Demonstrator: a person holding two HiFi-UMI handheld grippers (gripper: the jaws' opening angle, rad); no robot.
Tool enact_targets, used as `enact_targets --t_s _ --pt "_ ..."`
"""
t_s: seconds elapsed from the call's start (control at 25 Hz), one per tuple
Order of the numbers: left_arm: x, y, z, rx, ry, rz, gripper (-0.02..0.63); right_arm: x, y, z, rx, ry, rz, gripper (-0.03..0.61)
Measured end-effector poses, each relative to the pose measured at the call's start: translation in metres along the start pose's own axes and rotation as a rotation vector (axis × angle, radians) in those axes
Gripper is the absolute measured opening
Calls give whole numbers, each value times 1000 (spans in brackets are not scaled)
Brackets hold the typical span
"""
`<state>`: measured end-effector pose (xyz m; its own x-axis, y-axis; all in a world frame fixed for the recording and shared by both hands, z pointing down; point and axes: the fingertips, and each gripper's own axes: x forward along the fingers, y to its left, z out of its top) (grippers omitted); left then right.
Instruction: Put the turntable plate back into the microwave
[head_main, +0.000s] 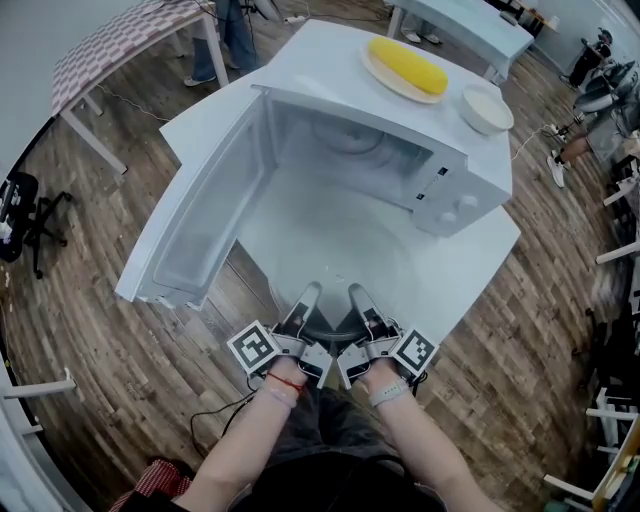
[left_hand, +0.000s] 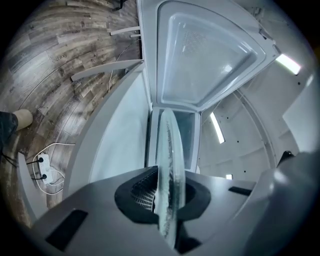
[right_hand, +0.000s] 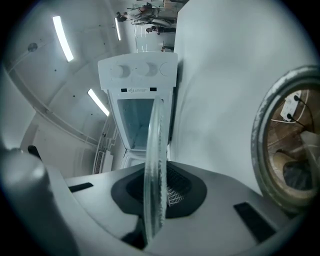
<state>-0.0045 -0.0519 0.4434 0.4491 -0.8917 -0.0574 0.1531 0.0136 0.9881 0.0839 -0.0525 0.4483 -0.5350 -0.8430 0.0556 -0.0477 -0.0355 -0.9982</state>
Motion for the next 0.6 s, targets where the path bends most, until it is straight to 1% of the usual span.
enact_targets --t_s 0.6 --pt "46 -2 40 4 8 -12 31 57 1 20 -26 -9 6 41"
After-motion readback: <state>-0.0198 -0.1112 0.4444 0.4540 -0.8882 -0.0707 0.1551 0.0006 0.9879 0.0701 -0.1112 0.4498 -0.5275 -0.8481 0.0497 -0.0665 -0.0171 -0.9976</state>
